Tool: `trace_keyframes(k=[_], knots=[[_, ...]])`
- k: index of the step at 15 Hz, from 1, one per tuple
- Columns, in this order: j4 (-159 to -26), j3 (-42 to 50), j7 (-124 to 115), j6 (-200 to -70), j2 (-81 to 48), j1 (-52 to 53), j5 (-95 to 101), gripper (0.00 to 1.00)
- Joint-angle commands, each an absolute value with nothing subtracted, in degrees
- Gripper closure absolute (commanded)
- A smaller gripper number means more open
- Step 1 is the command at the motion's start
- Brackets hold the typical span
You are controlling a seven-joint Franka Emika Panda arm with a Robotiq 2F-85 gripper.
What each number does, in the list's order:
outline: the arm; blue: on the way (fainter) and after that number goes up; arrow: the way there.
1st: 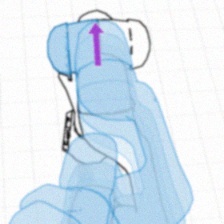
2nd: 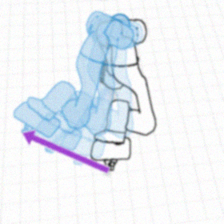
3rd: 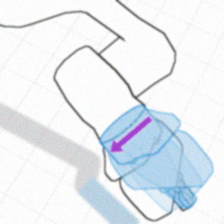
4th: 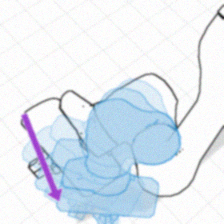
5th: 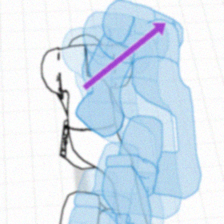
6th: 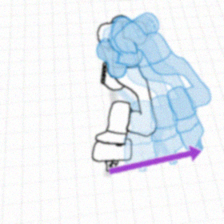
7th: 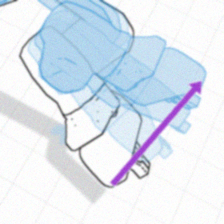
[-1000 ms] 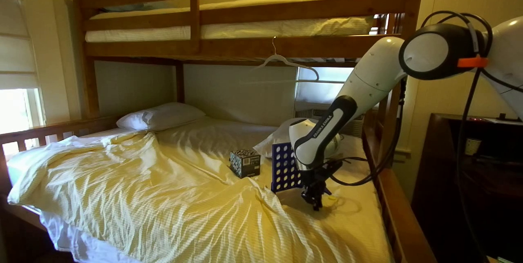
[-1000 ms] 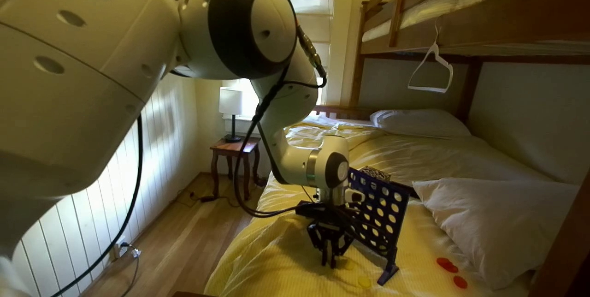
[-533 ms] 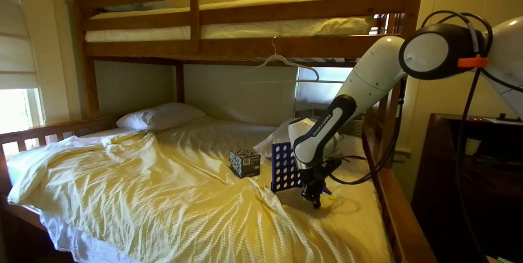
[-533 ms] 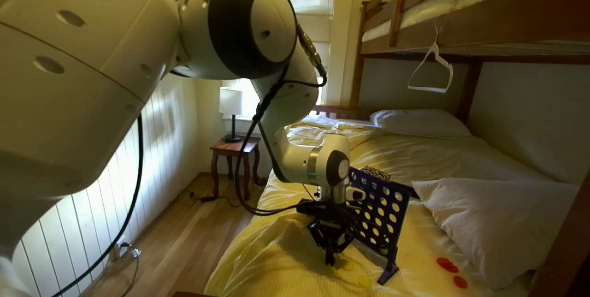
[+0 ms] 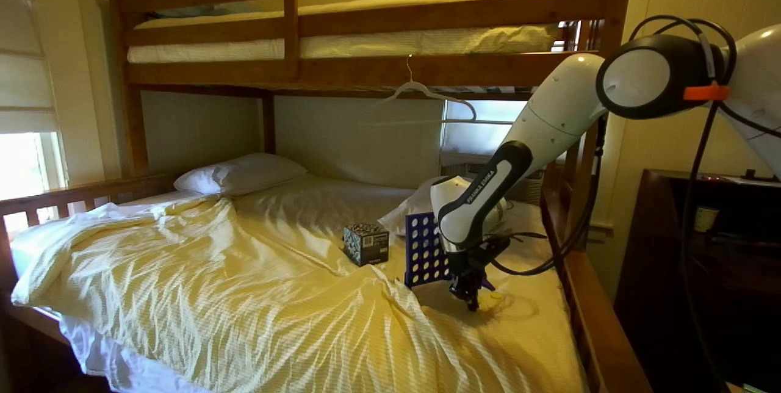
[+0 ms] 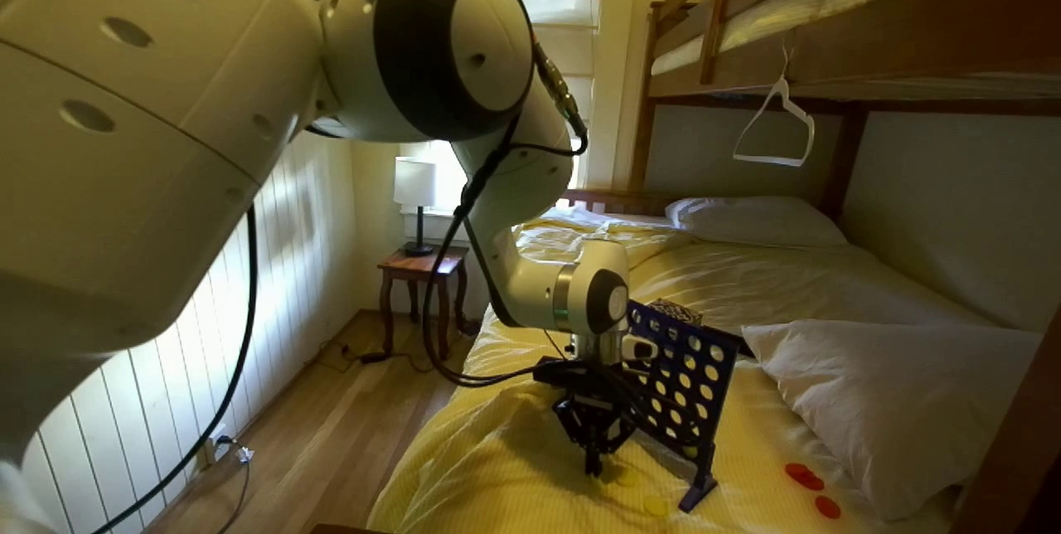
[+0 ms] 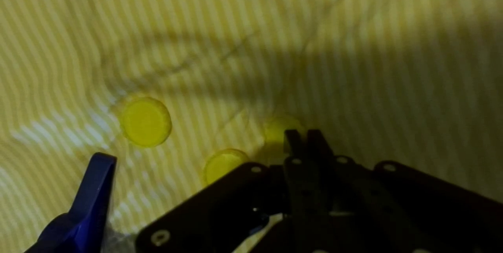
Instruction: Put the yellow disc in the blue board
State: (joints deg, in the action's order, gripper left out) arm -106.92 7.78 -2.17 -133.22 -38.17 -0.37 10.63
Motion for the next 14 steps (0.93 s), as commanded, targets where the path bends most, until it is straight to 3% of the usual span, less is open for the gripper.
trace_keyframes(k=[1,14], knots=[[-107.8,6.5,-2.0,-133.2,-36.8,-1.3,9.6,0.98],[-112.0,3.1,1.6,-132.0,-30.8,-5.3,2.2,0.98]])
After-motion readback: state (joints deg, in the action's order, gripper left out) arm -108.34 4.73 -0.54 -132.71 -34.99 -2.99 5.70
